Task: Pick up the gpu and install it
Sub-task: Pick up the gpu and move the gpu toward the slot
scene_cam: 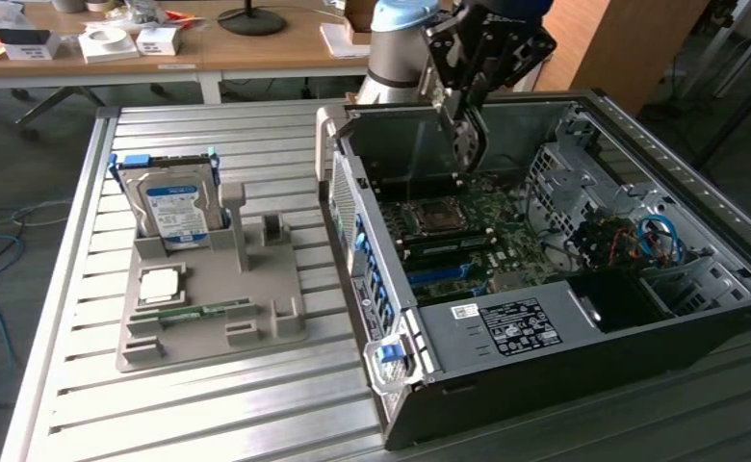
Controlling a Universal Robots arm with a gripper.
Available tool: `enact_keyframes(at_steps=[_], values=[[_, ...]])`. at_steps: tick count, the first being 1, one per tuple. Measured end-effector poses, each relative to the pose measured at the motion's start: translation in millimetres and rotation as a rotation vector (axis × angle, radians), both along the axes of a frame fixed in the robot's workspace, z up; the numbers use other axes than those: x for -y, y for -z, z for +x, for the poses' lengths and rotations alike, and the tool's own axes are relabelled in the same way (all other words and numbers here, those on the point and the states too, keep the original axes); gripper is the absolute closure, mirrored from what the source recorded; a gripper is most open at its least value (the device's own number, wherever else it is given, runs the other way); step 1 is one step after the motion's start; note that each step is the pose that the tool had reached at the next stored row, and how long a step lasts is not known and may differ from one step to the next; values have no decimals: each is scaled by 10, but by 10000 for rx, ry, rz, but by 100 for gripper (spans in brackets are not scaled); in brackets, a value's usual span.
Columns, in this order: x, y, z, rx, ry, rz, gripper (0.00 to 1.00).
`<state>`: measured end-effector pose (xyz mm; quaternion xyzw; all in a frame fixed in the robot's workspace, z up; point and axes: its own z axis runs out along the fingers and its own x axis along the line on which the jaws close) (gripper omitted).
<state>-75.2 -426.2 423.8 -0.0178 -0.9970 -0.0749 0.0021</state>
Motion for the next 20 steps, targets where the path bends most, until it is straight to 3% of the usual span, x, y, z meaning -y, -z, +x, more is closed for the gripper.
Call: enact_keyframes(at_steps=[8,15,20], values=[[1,1,188,0,-1,-2,74],[0,1,190,0,1,-169,74],[0,1,242,0,1,-171,74]])
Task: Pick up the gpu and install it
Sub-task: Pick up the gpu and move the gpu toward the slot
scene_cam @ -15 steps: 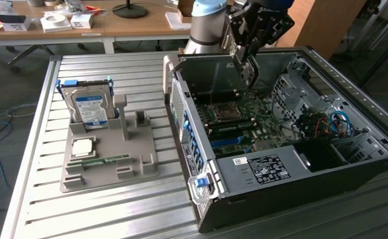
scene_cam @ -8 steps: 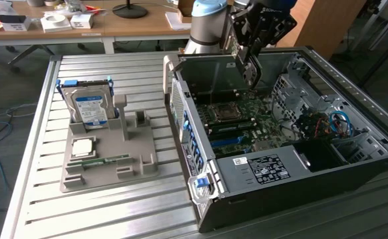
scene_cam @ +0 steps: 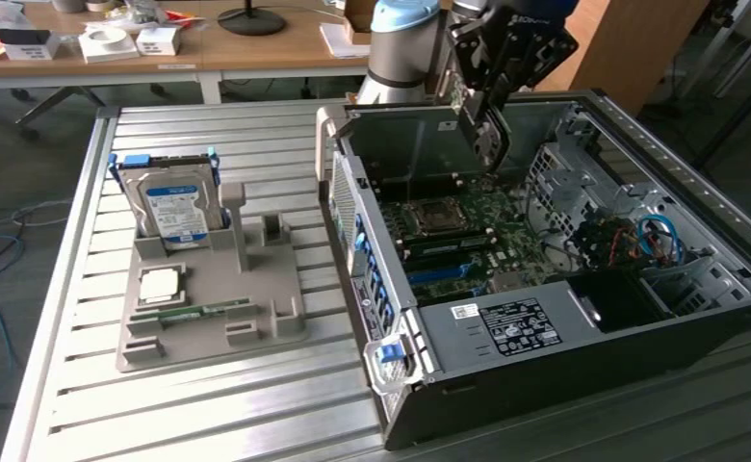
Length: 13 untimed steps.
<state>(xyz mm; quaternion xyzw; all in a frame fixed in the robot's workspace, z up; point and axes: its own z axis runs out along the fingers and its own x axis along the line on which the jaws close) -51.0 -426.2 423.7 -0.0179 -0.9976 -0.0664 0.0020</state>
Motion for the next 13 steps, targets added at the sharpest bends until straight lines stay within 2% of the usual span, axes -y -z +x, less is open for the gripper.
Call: enact_keyframes(at_steps=[8,13], values=[[1,2,241,-8,-1,0,74],[0,2,254,-8,0,1,74]])
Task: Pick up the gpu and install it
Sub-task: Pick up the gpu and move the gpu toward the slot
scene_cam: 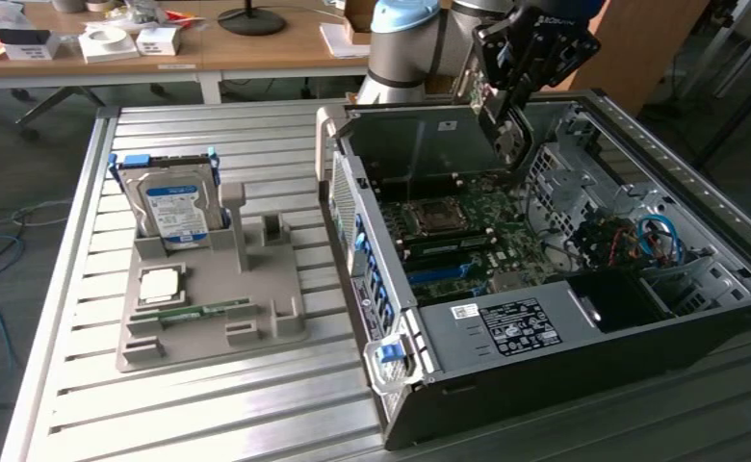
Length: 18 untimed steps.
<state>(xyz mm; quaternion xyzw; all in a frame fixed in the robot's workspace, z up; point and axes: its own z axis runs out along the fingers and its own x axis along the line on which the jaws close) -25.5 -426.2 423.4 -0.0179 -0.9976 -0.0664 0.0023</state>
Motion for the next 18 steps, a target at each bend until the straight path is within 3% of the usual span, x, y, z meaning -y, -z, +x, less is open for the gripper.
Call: enact_keyframes(at_steps=[5,18], values=[[0,0,61,-1,-2,4,74],[26,11,67,0,-2,6,74]])
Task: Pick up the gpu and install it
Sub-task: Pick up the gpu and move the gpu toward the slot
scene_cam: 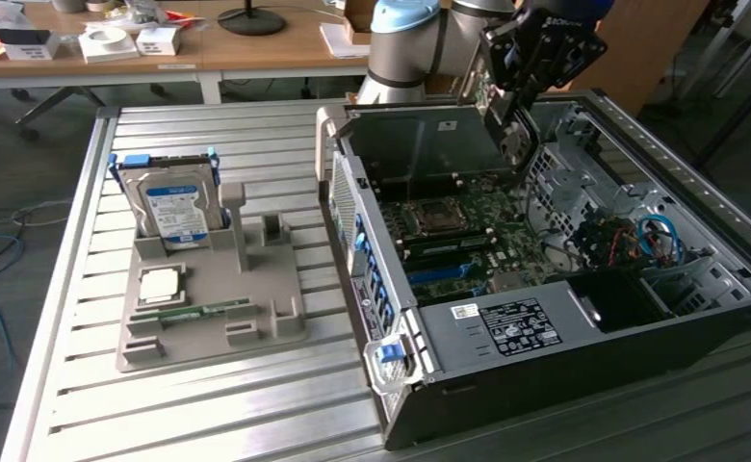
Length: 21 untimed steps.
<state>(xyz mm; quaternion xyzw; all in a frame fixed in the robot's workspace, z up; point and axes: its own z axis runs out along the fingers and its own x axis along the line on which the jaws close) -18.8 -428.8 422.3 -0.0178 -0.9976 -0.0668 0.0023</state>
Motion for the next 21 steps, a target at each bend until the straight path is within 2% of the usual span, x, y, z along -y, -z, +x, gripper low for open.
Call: enact_keyframes(at_steps=[7,11,21], values=[[1,126,0,0,0,5,74],[1,135,4,-1,-1,2,74],[1,146,262,-2,1,2,74]])
